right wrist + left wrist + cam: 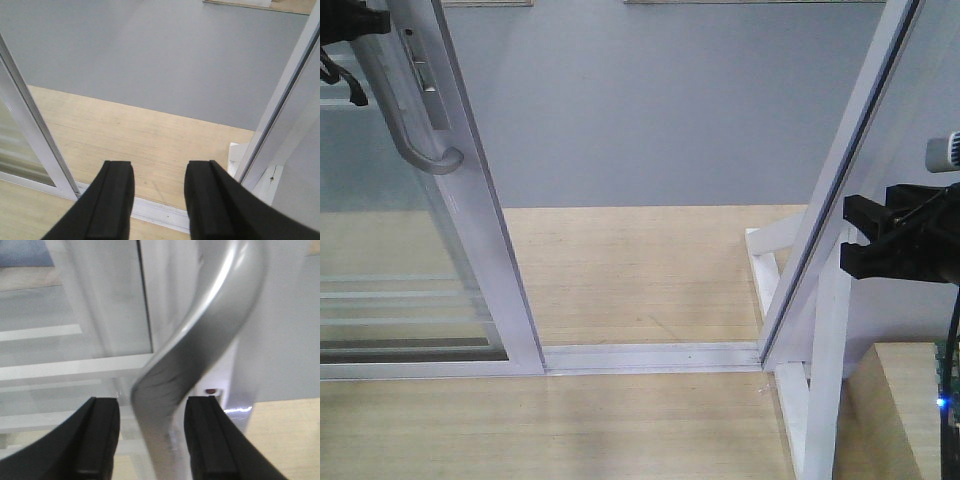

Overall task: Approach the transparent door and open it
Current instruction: 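Open the left gripper and pull it back from the handle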

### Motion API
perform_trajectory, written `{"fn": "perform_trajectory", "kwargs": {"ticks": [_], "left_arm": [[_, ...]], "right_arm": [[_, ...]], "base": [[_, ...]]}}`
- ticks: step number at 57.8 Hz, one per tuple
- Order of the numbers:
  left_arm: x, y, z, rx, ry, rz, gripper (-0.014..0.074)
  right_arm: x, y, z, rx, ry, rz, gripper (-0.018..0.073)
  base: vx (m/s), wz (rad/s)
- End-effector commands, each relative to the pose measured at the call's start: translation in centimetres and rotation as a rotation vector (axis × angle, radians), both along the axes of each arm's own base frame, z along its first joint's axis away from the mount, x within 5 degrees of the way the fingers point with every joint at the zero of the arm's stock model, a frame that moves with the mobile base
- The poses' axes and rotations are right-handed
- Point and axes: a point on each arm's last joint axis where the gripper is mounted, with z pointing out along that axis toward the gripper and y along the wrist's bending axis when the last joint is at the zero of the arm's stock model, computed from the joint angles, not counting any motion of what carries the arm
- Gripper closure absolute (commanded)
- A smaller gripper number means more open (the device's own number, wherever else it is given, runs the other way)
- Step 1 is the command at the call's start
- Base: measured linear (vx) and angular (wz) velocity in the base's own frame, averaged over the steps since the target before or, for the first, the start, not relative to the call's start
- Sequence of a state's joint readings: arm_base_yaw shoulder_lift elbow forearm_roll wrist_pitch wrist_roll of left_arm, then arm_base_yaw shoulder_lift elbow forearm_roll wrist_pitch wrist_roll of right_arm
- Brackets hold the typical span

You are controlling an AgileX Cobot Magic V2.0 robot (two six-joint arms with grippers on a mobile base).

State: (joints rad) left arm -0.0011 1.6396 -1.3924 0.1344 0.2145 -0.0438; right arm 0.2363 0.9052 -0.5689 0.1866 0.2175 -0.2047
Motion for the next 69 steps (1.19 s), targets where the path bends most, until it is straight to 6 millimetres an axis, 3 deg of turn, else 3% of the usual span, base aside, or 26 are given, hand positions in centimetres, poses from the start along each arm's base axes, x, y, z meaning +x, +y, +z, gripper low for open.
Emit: {"fn": "perform_trajectory", "kwargs": {"ticks": [1,26,36,48,69], "left_arm": [[-2.0,-1.2,4.8,-0.041,-0.165,-0.031,0.0174],[-5.3,-4.4,5.8,-0.052,-0.011,-0.110,0.0174],[-7.1,-4.6,7.6,-0.153,-0.037,-0.118,0.0174],[-9.8,-4.3,8.8,-0.153,0.019,-0.126,0.0174],[-13.6,-3.5,8.8,-0.118,0.222,-0.085,0.0232]], "right_arm": [[0.3,-0.2,1.8,0.013,-0.112,-0.015,0.0229],[0.3,-0.2,1.8,0.016,-0.112,-0.016,0.0229],[0.3,-0.2,1.8,0.016,-0.112,-0.016,0.0229],[0.3,-0.2,1.8,0.016,-0.112,-0.016,0.0229],[0.3,-0.2,1.8,0.016,-0.112,-0.016,0.0229]], "base": [[0.00,0.00],[0.00,0.00],[0.00,0.00],[0.00,0.00],[0.00,0.00]]}}
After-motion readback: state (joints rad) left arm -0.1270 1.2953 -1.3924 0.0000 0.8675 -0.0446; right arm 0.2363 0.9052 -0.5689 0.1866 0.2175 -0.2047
